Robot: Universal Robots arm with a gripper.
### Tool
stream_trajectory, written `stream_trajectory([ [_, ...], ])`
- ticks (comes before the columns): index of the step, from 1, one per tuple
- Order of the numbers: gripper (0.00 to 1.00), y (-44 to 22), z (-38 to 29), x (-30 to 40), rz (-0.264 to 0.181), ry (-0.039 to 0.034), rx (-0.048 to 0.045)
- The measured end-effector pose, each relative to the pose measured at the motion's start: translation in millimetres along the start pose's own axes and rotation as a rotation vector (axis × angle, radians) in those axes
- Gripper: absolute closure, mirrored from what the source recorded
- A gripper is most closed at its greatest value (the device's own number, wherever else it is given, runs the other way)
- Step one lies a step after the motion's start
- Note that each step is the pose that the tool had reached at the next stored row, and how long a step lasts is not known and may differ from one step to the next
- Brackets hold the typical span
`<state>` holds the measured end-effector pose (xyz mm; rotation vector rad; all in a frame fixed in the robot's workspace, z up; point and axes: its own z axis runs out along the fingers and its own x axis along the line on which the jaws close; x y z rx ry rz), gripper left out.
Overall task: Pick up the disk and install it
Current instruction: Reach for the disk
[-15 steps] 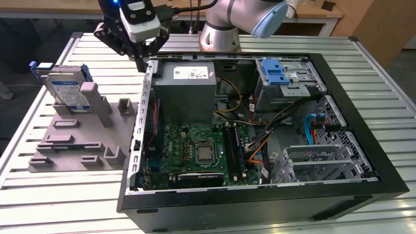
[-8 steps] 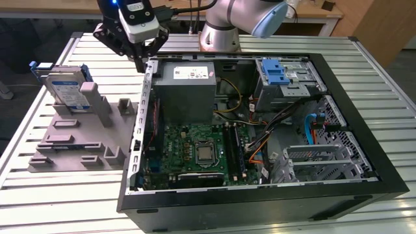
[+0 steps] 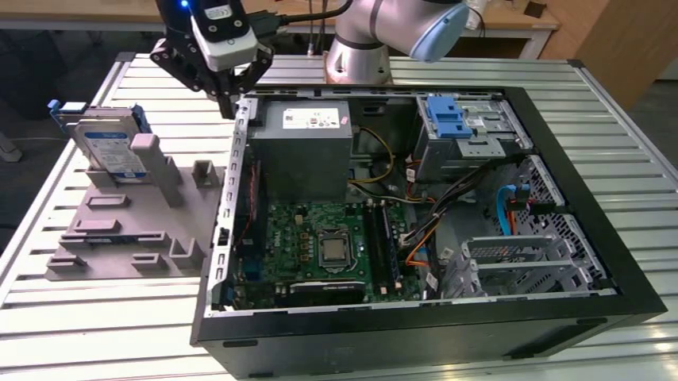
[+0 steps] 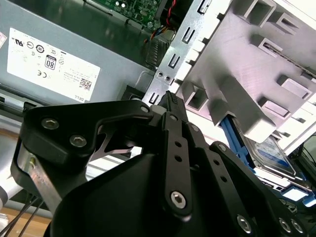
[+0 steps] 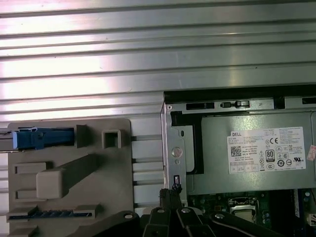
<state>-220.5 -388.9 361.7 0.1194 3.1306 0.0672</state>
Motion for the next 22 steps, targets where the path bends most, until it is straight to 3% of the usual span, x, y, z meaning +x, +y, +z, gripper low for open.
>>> stream_trajectory([
  [4,0.89,2.4,0.3,5.5,0.0,0.0002,0.0001],
  [9,0.89,14.9,1.0,16.9,0.0,0.0001,0.0001],
  [22,0.89,25.6,3.7,75.6,0.0,0.0002,0.0002],
])
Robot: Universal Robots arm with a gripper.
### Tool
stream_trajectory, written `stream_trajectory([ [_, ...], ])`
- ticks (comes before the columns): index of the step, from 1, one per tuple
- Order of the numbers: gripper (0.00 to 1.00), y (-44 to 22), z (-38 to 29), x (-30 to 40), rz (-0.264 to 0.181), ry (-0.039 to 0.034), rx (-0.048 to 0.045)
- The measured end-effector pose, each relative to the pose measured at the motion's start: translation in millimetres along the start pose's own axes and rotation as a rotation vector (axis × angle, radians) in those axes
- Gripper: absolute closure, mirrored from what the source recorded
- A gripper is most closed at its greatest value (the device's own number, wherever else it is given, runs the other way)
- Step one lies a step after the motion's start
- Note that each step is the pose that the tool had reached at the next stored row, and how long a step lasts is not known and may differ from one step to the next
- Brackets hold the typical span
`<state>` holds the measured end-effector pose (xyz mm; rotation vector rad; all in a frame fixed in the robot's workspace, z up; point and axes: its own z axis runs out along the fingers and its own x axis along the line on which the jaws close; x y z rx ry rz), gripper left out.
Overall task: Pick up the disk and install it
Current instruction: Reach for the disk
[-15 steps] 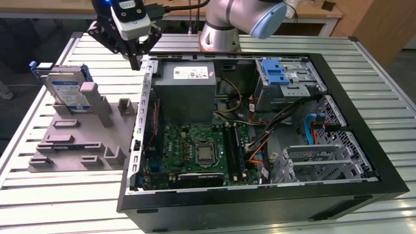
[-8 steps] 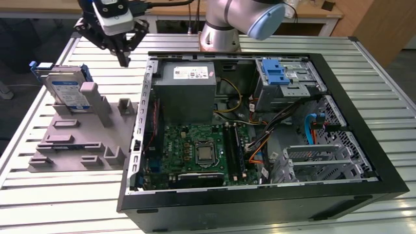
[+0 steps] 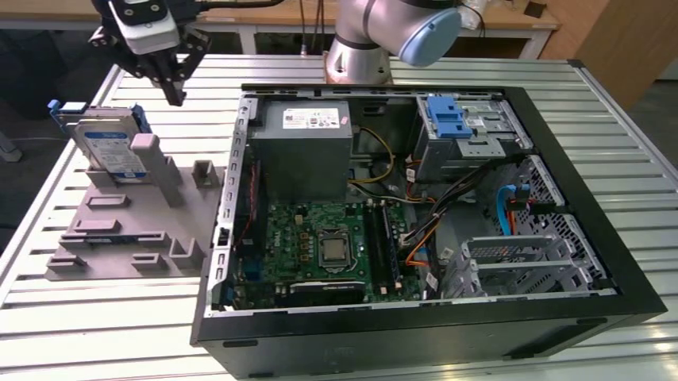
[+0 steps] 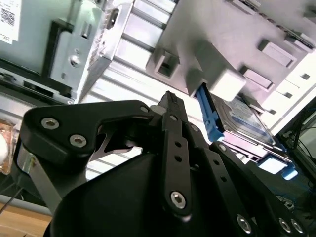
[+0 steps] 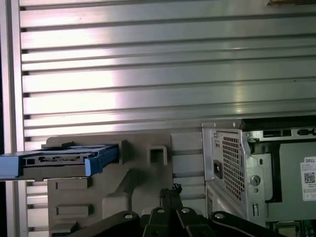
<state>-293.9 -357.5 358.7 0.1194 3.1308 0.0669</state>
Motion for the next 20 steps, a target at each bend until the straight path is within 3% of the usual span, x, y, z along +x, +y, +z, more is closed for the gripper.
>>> stream_trajectory([
  [5,0.89,2.3,0.7,19.3,0.0,0.0,0.0],
  [11,0.89,2.1,0.6,20.7,0.0,0.0002,0.0001],
  [15,0.89,1.6,0.6,27.8,-0.013,0.0007,0.0],
  [20,0.89,1.4,0.8,49.0,-0.014,0.0007,-0.0001],
])
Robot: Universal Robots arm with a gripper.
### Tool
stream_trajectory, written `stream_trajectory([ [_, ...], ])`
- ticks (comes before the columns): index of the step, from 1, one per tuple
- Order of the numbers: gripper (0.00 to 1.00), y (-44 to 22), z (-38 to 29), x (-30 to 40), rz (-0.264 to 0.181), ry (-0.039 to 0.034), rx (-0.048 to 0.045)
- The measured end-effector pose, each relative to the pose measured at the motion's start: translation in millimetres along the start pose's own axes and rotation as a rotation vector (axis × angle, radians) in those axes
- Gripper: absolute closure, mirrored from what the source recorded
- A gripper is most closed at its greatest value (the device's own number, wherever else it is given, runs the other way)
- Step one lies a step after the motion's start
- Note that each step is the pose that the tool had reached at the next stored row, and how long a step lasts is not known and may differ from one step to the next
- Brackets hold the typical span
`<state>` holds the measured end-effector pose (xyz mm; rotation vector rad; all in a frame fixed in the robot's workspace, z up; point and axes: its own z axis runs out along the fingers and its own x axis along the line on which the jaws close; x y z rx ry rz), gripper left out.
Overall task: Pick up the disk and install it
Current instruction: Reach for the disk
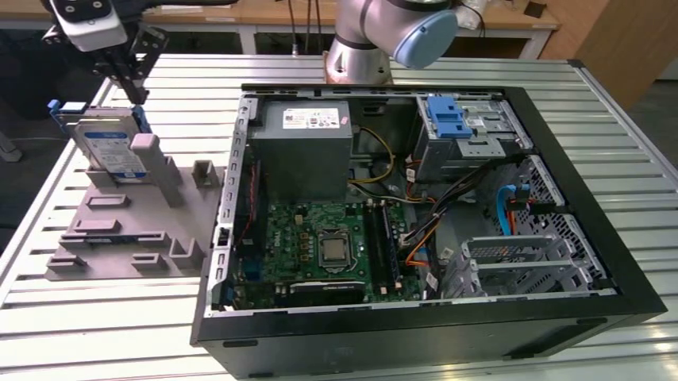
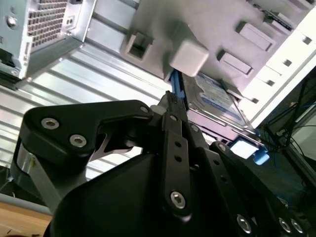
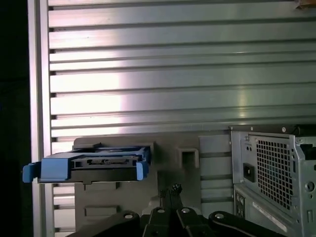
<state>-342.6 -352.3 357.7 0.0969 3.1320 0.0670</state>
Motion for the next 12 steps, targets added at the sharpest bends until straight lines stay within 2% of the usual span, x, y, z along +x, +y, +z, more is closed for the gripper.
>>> stream_trajectory([
  [10,0.89,4.4,1.3,46.1,0.0,0.0001,0.0],
  [12,0.89,4.6,1.5,51.3,0.0,-0.0001,0.0],
])
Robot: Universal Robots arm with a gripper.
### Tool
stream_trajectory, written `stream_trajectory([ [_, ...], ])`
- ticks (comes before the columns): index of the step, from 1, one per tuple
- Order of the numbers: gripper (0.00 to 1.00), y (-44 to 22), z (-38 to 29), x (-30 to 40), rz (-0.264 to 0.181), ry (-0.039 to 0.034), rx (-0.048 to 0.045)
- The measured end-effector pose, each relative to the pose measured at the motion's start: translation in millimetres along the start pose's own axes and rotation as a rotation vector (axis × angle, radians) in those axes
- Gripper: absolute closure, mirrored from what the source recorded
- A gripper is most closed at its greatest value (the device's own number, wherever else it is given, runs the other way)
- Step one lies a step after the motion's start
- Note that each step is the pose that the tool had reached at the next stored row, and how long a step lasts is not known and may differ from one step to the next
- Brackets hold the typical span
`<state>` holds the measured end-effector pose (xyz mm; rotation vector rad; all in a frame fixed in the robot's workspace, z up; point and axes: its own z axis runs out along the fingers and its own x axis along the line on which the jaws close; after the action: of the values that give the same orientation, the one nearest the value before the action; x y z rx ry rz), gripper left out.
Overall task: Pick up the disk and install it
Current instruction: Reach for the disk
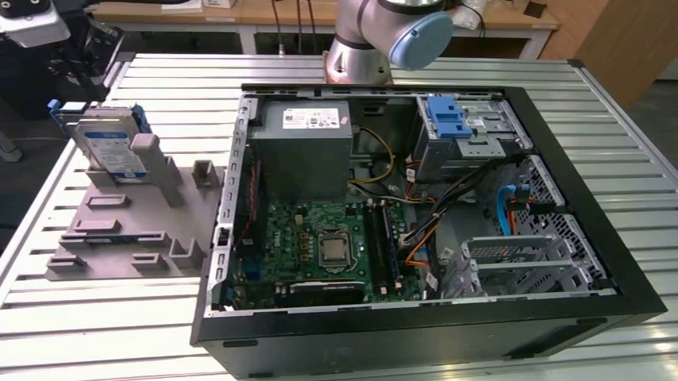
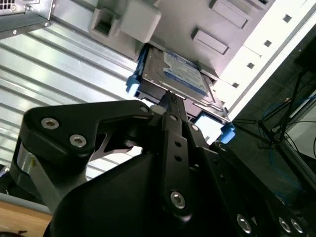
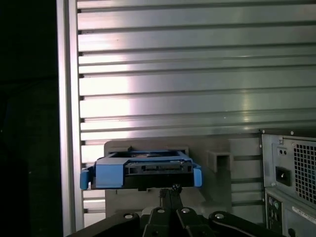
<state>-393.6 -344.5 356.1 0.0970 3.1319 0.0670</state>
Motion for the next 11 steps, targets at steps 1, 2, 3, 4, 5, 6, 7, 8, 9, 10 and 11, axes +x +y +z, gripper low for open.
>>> stream_trajectory([
  [1,0.89,-0.1,0.0,0.3,0.0,0.0,0.0],
  [2,0.89,-0.1,0.0,0.3,0.0,0.0,0.0],
  [3,0.89,-0.1,0.0,0.5,0.0,0.0001,0.0],
  [4,0.89,-0.1,0.1,2.8,0.0,0.0001,0.0002],
  [5,0.89,-0.3,0.4,7.0,0.0,-0.0001,0.0003],
  [6,0.89,-0.5,0.5,11.5,0.0,0.0001,0.0005],
  [7,0.89,-0.6,0.7,16.0,0.0,0.0,0.0004],
  [8,0.89,-0.7,0.8,20.5,0.0,0.0,0.0004],
  [9,0.89,-0.7,0.9,24.9,0.0,-0.0001,0.0004],
  [10,0.89,-0.7,0.9,28.8,0.0,0.0002,0.0005],
  [11,0.89,-0.5,1.0,31.3,0.0,0.0001,0.0005],
])
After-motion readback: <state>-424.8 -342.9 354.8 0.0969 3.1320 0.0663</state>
